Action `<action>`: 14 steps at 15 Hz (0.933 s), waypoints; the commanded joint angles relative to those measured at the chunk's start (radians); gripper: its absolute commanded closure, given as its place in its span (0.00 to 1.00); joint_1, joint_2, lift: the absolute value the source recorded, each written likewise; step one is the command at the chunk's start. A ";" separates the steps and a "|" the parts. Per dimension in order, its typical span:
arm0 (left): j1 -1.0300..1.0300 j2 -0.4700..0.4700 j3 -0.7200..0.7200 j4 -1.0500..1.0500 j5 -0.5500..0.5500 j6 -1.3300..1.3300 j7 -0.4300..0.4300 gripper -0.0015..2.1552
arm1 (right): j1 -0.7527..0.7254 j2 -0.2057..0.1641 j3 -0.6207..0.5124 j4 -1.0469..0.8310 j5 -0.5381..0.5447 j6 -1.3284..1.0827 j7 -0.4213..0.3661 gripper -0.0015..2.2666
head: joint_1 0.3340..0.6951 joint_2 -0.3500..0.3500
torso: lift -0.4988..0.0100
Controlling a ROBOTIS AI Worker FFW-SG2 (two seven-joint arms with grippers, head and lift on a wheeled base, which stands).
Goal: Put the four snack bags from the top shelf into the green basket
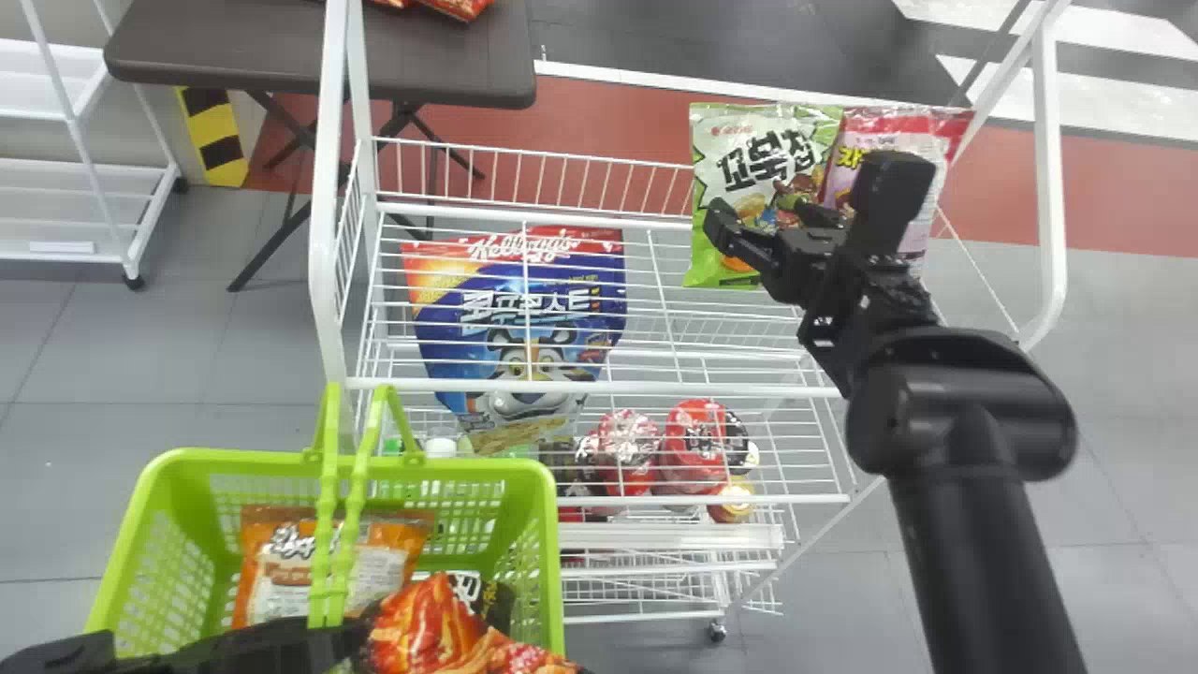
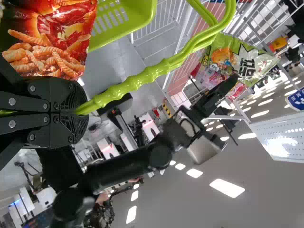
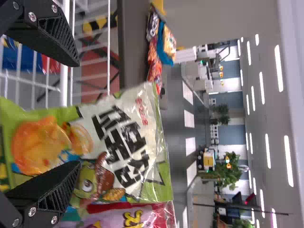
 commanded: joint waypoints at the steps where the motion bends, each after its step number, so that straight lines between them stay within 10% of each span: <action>1: 0.001 0.005 0.005 0.006 0.007 -0.003 -0.011 1.00 | -0.086 0.000 -0.009 0.146 0.063 -0.048 -0.024 0.04 | 1.00 0.16 | 0.97; 5: -0.018 0.008 -0.010 0.017 0.005 -0.003 -0.011 1.00 | -0.192 0.002 -0.004 0.313 0.176 -0.036 -0.040 0.12 | 1.00 0.11 | 0.97; 8: -0.019 0.011 -0.005 0.023 0.005 -0.003 -0.011 1.00 | -0.160 0.009 -0.011 0.293 0.171 -0.039 -0.049 0.93 | 1.00 0.09 | 0.97; 14: -0.015 0.011 -0.007 0.019 0.007 -0.003 -0.011 1.00 | -0.056 0.020 -0.031 0.100 0.132 -0.017 -0.047 0.99 | 1.00 0.10 | 0.97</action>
